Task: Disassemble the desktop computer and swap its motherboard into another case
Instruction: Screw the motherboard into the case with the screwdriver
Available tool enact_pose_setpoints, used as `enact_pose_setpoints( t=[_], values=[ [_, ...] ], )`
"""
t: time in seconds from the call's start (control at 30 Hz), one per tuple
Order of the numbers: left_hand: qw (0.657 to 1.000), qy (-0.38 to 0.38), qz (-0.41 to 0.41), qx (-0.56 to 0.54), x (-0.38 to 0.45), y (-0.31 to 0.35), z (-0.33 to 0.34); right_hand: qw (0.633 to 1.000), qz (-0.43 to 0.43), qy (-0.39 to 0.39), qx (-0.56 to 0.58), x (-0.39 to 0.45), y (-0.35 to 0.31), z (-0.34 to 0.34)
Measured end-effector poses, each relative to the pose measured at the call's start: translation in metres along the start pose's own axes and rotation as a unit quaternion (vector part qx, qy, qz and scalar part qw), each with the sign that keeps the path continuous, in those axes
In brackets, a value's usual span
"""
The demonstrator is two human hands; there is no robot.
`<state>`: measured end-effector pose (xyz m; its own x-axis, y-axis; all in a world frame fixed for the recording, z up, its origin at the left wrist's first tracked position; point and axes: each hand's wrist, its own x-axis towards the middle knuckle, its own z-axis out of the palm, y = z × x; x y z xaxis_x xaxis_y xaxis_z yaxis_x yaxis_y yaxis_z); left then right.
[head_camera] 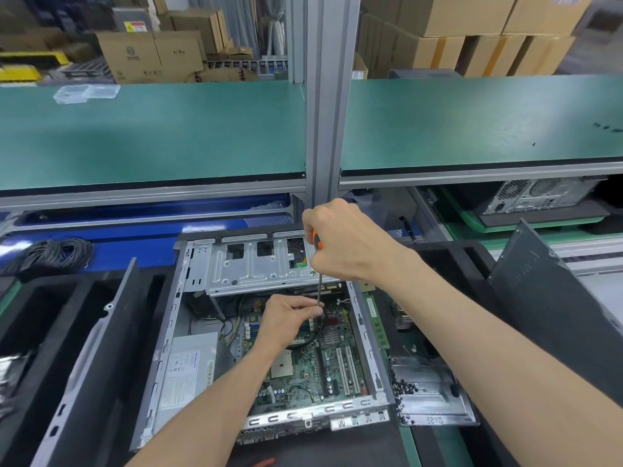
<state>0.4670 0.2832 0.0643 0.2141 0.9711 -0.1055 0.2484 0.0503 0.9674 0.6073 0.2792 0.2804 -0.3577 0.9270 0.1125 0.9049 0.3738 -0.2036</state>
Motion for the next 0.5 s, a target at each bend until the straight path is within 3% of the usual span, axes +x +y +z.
enact_pose_setpoints(
  t=[0.3, 0.5],
  values=[
    [1.000, -0.009, 0.000, -0.002, -0.0003, -0.0012, 0.0006, 1.000, 0.002, -0.014, -0.004, 0.0002, -0.0017, -0.0020],
    [1.000, -0.008, 0.000, 0.007, -0.0004, -0.0035, 0.0009, 0.996, -0.011, 0.026, -0.080, 0.0040, -0.0021, 0.0062]
  ],
)
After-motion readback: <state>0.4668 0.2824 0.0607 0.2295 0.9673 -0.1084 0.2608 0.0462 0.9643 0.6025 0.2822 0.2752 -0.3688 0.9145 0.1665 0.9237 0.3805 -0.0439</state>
